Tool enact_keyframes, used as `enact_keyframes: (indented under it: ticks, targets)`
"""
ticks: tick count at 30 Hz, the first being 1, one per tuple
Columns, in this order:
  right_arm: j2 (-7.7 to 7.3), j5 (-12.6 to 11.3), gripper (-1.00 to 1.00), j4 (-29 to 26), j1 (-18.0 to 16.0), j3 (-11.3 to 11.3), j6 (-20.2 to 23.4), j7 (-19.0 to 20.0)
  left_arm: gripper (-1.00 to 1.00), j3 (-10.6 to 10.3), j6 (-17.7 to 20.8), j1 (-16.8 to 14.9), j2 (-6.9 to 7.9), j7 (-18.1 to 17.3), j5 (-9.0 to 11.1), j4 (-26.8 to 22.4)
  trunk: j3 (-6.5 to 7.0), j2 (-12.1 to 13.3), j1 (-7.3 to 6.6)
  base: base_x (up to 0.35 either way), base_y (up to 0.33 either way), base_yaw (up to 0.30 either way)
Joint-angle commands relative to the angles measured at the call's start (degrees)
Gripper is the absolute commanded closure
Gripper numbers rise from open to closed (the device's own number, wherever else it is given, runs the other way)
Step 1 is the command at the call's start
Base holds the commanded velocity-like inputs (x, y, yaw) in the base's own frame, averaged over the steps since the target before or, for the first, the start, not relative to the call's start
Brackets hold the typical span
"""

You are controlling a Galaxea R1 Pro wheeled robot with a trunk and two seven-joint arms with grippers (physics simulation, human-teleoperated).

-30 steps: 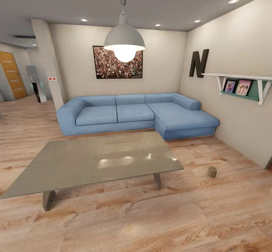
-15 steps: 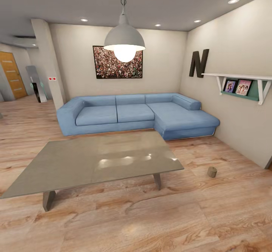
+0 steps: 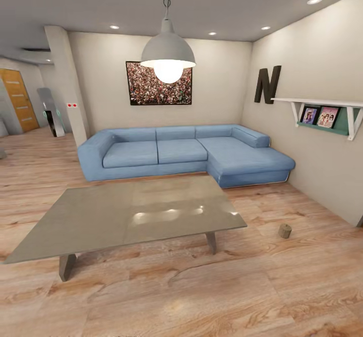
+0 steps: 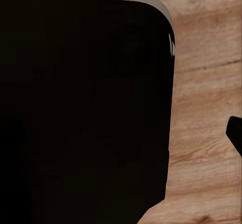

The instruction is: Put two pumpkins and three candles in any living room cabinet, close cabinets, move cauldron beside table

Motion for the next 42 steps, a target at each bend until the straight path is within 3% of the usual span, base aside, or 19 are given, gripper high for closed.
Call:
enact_keyframes:
  ticks: [1, 23, 42]
  targets:
    - [0.0, -0.01, -1.0, 0.05, -0.03, 0.0, -0.2, -0.02, -1.0, 0.03, -0.03, 0.03, -0.08, -0.01, 0.04, -0.11, -0.05, -0.02, 0.0, 0.0, 0.0, 0.223]
    - [0.01, 0.81, -1.0, 0.05, -0.03, 0.26, -0.2, 0.24, -1.0, -0.03, -0.03, 0.03, -0.38, -0.01, 0.02, -0.11, -0.05, -0.02, 0.0, 0.0, 0.0, 0.279]
    - [0.0, 0.02, -1.0, 0.05, -0.03, 0.01, -0.2, 0.07, -1.0, -0.12, -0.03, 0.03, -0.24, -0.01, 0.0, -0.11, -0.05, -0.02, 0.0, 0.0, 0.0, 0.233]
